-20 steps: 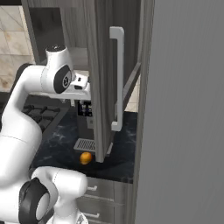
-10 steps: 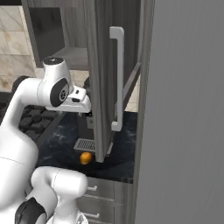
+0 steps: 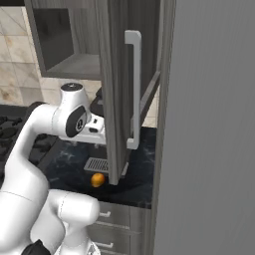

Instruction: Pick the mango from the counter and place it in the cabinet. Then close the cabinet.

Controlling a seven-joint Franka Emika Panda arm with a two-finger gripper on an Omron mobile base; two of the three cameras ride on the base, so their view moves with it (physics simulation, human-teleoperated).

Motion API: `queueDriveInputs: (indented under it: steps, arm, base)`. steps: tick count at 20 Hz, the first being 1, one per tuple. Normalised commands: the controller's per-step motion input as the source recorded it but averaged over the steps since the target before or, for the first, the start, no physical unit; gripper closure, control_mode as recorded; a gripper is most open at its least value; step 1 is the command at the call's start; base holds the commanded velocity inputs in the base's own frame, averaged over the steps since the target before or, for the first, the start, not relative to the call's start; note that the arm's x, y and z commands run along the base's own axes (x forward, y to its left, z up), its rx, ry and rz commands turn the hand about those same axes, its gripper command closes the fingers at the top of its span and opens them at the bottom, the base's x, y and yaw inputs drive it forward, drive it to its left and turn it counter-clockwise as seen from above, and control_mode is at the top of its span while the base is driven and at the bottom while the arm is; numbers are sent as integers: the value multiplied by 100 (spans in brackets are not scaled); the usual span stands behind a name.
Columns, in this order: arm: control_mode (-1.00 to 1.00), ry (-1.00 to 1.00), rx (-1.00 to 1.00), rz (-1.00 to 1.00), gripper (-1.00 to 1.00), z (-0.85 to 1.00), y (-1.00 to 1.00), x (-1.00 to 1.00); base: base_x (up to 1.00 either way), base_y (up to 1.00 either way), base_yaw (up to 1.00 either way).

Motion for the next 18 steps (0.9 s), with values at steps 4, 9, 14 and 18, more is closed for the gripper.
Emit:
queueDriveInputs:
  steps: [4,9,14,18]
  arm:
    - [-100,4,4,-3,-100,-44,-18,0]
    - [-100,8,1,-2,-100,-53,-4,0]
    - [-100,4,0,0,-100,-58,0,0]
    - [-100,0,0,0,-100,-38,0,7]
  base:
    - [0,0,0]
    - [0,0,0]
    - [0,0,0]
    - [0,0,0]
